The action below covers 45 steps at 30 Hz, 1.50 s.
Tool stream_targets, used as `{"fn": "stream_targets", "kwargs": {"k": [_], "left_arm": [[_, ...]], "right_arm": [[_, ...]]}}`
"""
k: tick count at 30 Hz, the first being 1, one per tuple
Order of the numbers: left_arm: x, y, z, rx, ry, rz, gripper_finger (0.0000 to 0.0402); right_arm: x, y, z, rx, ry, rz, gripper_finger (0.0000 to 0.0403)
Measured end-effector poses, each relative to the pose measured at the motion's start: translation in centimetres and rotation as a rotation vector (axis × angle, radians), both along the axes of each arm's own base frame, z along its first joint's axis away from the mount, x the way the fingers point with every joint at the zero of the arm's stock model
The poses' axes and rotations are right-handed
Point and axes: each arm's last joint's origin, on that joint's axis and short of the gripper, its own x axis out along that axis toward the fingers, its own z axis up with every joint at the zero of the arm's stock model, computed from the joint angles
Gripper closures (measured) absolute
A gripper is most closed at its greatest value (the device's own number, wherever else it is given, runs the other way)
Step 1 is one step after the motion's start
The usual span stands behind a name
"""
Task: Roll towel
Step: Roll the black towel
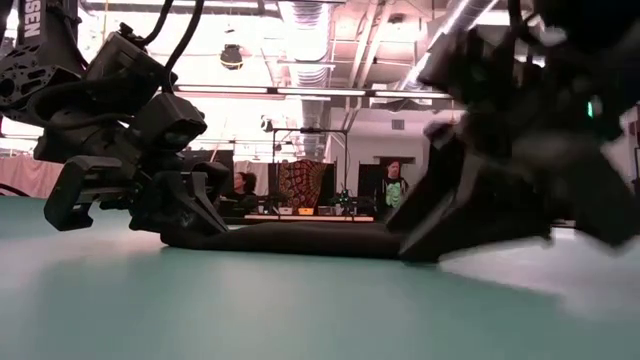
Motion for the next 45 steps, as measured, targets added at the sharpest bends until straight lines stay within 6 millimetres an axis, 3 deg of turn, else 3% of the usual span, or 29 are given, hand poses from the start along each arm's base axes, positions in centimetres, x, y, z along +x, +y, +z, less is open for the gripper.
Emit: {"fn": "stream_targets", "kwargs": {"k": [6, 13, 24, 32, 40, 45], "left_arm": [[0.0, 0.0, 0.0, 0.0, 0.002, 0.0, 0.0402], [0.0, 0.0, 0.0, 0.015, 0.002, -0.01, 0.0401], [-0.1, 0.1, -0.1, 0.014, 0.012, -0.007, 0.0401], [-0.1, 0.1, -0.1, 0.018, 0.012, -0.01, 0.0401], [0.0, 0.1, 0.0, 0.0, 0.001, -0.001, 0.0401], [0.4, 0.0, 1.1, -0.088, -0.088, 0.001, 0.0402]], "right_arm": [[0.0, -0.2, -1.9, -0.033, 0.018, -0.096, 0.0118], [-1.4, -0.9, -3.4, -0.007, 0.081, -0.177, 0.0118], [-1.6, -1.8, -3.8, 0.023, 0.053, -0.273, 0.0129], [-1.2, -2.8, -3.9, 0.047, 0.043, -0.343, 0.0212], [-1.4, -2.7, -3.9, 0.06, 0.028, -0.368, 0.0363], [-1.5, -1.8, -3.7, 0.063, 0.026, -0.345, 0.0369]]}}
